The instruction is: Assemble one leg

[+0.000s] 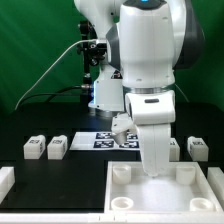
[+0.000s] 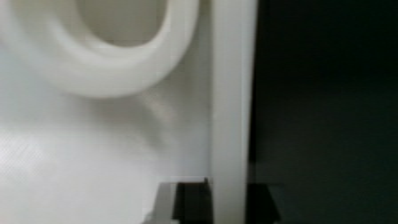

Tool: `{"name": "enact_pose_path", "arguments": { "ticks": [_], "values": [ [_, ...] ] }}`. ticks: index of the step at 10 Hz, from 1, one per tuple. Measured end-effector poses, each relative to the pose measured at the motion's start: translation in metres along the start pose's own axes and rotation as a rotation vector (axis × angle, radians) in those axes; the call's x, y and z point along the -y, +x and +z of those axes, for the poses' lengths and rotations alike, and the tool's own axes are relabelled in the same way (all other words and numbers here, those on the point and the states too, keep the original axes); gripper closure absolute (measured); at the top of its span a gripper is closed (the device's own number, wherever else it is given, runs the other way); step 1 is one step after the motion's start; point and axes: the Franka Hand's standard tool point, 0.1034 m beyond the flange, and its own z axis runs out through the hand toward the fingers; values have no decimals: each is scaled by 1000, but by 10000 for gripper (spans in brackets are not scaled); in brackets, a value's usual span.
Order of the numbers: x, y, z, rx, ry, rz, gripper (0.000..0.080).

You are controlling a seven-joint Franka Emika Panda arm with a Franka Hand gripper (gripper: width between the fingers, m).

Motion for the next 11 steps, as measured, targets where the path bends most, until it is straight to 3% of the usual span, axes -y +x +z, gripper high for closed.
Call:
{"name": "enact_pose_path", "arguments": {
  "ticks": [7,9,10,11],
  "values": [
    [0,1,1,-1,2,-1,740],
    [0,0,1,-1,2,0,435],
    [0,-1,1,-1,3,1,435],
    [0,-1,1,-1,3,2,255]
  ]
}}
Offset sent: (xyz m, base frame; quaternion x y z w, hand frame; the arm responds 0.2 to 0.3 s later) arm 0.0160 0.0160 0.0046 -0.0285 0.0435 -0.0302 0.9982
